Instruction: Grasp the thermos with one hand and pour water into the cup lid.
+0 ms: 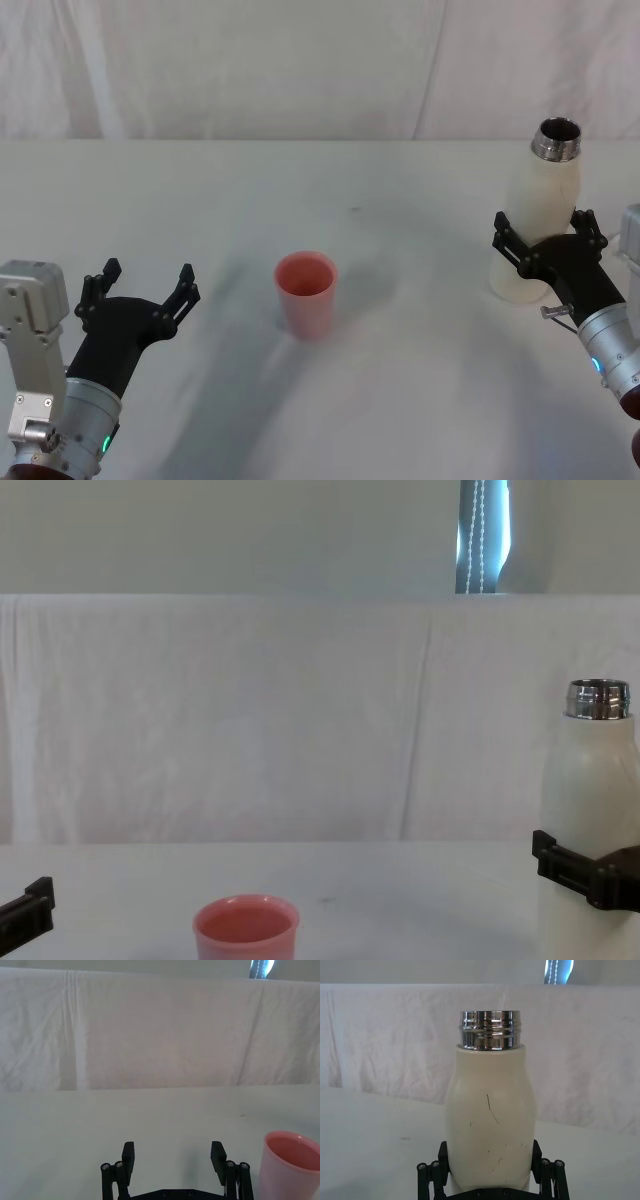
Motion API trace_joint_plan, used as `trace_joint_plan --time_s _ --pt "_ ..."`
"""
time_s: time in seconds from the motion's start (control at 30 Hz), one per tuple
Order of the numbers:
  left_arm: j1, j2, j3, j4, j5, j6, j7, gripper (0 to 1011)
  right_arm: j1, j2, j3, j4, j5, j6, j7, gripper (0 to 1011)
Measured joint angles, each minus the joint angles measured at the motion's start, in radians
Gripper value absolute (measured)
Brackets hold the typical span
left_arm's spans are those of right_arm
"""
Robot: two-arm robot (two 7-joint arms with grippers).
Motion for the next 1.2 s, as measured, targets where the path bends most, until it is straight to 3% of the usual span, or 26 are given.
trace_joint_plan --time_s 0.33,0.43,1.2 --pt "0.0 0.0 0.0 0.0 0.0 0.0 0.0 1001 0.0 0.0 0.0 0.0 0.001 0.0 0.0 953" --pt "0.0 0.0 0.0 0.0 0.0 0.0 0.0 1001 0.0 0.0 0.0 -0.001 0.002 -0.001 0.0 1002" --pt "0.0 0.0 0.0 0.0 0.0 0.0 0.0 1001 -0.013 0.008 -0.002 -0.021 0.001 0.002 0.004 1001"
